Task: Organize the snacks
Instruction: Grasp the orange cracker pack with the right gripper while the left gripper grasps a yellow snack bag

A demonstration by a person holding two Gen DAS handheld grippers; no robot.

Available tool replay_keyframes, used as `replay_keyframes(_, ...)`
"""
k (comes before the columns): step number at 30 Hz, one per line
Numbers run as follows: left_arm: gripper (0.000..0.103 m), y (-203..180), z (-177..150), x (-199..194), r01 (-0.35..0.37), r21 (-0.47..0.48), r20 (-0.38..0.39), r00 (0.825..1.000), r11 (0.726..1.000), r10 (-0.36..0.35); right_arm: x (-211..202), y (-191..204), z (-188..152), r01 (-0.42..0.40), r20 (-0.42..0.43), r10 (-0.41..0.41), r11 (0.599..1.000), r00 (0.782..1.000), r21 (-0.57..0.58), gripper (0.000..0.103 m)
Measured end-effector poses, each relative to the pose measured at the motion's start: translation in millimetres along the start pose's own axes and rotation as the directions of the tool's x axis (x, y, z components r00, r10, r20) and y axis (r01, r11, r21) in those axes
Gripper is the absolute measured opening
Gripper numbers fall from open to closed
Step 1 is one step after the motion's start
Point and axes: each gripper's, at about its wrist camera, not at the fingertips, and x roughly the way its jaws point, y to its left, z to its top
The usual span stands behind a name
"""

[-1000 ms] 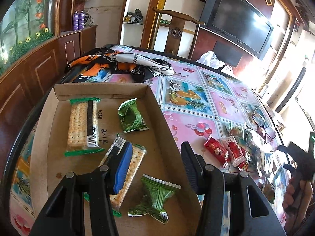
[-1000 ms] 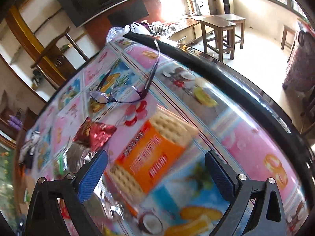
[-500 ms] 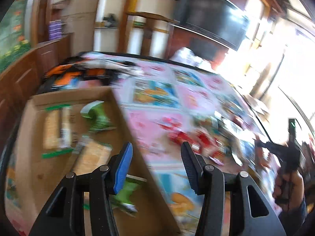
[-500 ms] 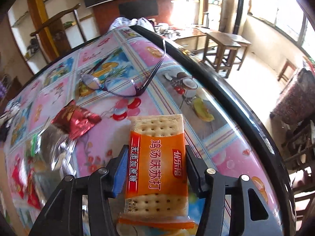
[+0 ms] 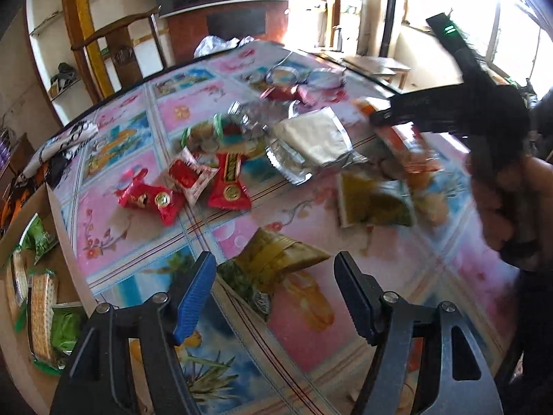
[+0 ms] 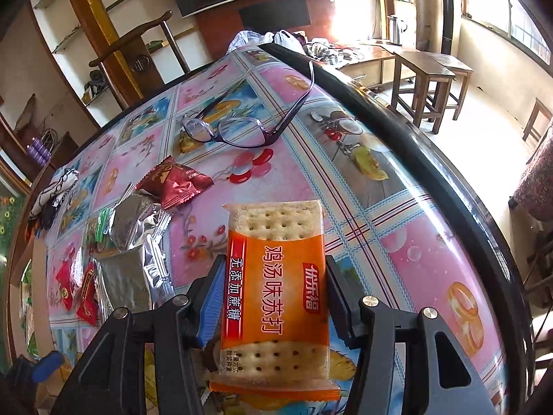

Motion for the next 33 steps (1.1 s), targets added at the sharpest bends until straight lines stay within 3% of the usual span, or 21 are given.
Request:
replay_keyframes(4,0.069,2.5,-2.0,13.6,-0.023,-0.015,-0.040,0.999,1.000,0.022,-4.7,0.8,0.5,-0.024,0.008,0.024,1.000,1.000,0.003,0.056)
replay_keyframes(7,0.057,6.9,-1.5,18.1,-0.043,-0.041,-0.040,0.998,0.998,0.041,-11.6,3.3,1.0,-0.022,0.035,0.022,1.000,0.999,-0.007,0.057)
replay_keyframes(8,0.046,9.6,0.2,19.5,-0.047,-0.055,-0.037,0.998,0.997,0.045,-12.6,3.7,0.9,-0.021,0.040,0.021,1.000,0.999,-0.010,0.057)
replay_keyframes(13,0.043,14.8,1.4,20.0,-0.061,-0.103,-0.021,0.998,0.993,0.059,-17.5,6.0,0.9,-0.040,0.052,0.041,0.999,0.998,-0.012,0.057)
replay_keyframes(17,0.033,14.5,3.8,10.9,-0.057,-0.120,0.022,0.998,0.991,0.060,-21.9,9.3,0.6,-0.049,0.070,0.050,0.999,0.996,-0.020,0.057)
replay_keyframes(26,0.032,22.4,5.5,9.3,-0.029,-0.170,0.028,0.999,0.985,0.034,-30.5,25.7,-4.3,-0.069,0.108,0.076,0.995,0.991,-0.069,0.057)
replay_keyframes(28,0.035,22.3,6.3,12.7,-0.026,-0.174,0.021,0.999,0.984,0.030,-30.4,27.8,-4.6,-0.069,0.108,0.076,0.995,0.991,-0.074,0.057)
replay_keyframes(30,0.044,21.6,8.4,19.3,-0.030,-0.181,0.008,0.999,0.983,0.032,-29.8,28.1,-4.7,-0.069,0.104,0.077,0.995,0.992,-0.074,0.057)
replay_keyframes(33,0.043,16.7,10.3,26.1,-0.043,-0.171,0.004,0.999,0.984,0.044,-29.5,28.3,-5.5,-0.074,0.103,0.081,0.995,0.991,-0.074,0.057)
